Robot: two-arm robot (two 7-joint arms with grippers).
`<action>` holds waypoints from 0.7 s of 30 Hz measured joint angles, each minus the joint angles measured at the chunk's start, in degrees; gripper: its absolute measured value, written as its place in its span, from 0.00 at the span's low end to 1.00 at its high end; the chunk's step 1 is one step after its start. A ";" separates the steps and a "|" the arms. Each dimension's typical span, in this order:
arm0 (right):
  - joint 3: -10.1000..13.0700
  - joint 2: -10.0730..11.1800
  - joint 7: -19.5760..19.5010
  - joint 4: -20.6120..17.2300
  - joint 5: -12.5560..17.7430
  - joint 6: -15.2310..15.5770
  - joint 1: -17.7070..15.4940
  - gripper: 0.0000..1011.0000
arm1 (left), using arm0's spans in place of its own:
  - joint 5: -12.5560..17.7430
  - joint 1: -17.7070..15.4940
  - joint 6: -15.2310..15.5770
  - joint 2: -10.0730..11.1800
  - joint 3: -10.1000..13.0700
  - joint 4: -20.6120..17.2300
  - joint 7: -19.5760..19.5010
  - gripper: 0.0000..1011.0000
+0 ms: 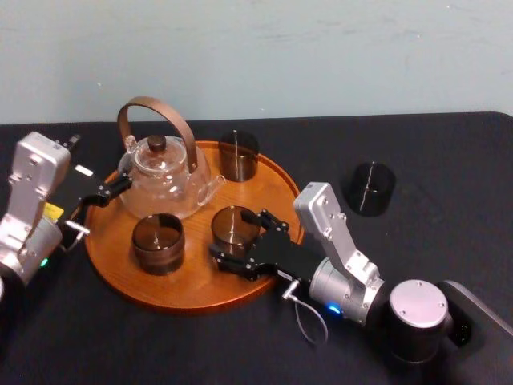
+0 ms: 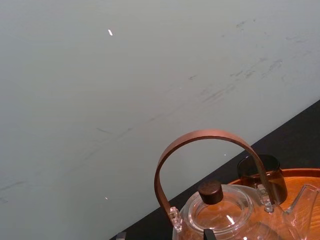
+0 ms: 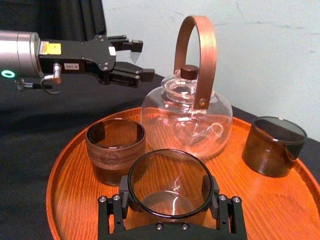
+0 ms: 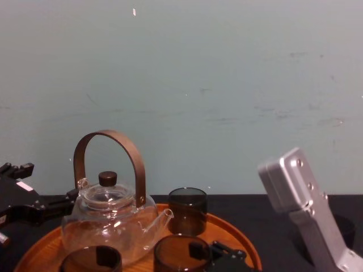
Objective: Pick up the glass from the table and place it on the tray.
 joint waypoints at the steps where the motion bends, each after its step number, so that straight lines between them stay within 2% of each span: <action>1: -0.11 -0.13 0.06 0.47 0.00 -0.04 0.15 0.90 | 0.00 0.00 0.00 0.00 0.00 0.00 0.00 0.99; 21: -1.28 -1.66 0.78 4.45 -0.21 -0.47 1.71 0.90 | 0.00 0.00 0.00 0.00 0.00 0.00 0.00 0.99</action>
